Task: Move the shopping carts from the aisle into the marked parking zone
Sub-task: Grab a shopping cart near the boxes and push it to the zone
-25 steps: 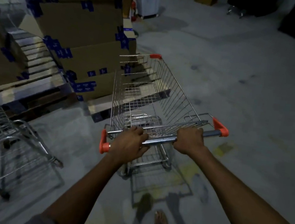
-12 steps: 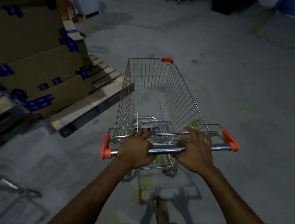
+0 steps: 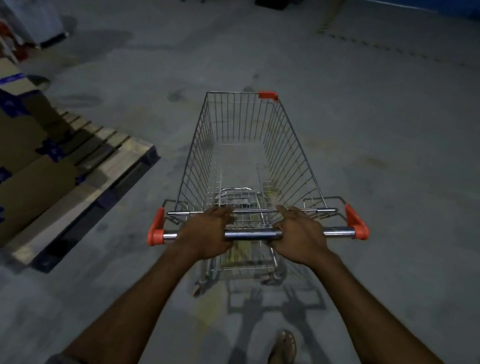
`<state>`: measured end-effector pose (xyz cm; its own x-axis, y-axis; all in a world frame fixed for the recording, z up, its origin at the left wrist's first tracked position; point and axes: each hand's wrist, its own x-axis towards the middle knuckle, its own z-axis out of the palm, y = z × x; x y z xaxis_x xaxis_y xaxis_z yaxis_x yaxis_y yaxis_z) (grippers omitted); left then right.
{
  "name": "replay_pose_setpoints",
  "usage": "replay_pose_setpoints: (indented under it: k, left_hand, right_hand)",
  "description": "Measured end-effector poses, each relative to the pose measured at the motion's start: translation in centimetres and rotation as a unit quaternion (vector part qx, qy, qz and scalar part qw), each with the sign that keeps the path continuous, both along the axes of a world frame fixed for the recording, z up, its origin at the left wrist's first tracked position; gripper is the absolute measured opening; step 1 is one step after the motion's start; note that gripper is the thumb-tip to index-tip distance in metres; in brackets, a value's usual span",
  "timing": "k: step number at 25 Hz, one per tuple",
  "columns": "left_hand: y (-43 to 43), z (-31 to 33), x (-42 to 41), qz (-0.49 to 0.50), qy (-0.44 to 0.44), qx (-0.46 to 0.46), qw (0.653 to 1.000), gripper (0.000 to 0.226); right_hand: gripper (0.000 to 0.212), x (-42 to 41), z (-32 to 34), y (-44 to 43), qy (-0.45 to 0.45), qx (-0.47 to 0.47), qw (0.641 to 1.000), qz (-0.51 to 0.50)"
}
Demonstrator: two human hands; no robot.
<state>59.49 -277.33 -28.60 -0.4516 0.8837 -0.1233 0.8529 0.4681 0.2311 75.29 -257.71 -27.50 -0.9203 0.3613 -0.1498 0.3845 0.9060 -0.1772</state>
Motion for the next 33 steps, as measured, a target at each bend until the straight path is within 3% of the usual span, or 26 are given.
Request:
replay_pose_setpoints:
  k: [3, 7, 9, 18, 25, 29, 33]
  left_hand:
    - [3.7, -0.2, 0.0, 0.004, -0.009, -0.016, 1.0, 0.076]
    - [9.1, 0.5, -1.0, -0.012, -0.057, -0.046, 0.997, 0.071]
    - [11.6, 0.9, -1.4, -0.017, -0.073, -0.061, 0.995, 0.08]
    - [24.4, 1.3, -2.5, -0.025, -0.033, -0.03, 0.999, 0.089]
    - [34.6, -0.2, -3.4, -0.059, 0.12, 0.061, 0.989, 0.063]
    - [41.4, -0.7, -4.4, -0.069, 0.17, 0.041, 0.982, 0.049]
    - [49.3, -1.0, -6.9, -0.066, 0.186, 0.014, 0.98, 0.033]
  right_hand:
    - [0.047, 0.1, -0.1, 3.1, 0.012, 0.007, 1.0, -0.008]
    - [0.048, -0.1, -0.1, 7.8, -0.028, 0.011, 1.0, -0.005]
    - [0.045, -0.2, 0.4, 10.1, -0.046, 0.014, 0.999, 0.004]
    - [0.048, -0.8, -0.4, 21.1, -0.013, 0.047, 0.997, -0.053]
    - [0.039, -1.6, -1.4, 30.1, 0.06, 0.071, 0.989, -0.114]
    - [0.035, -2.7, -2.7, 36.4, 0.108, 0.096, 0.979, -0.143]
    - [0.03, -4.8, -1.7, 43.4, 0.069, 0.102, 0.975, -0.183]
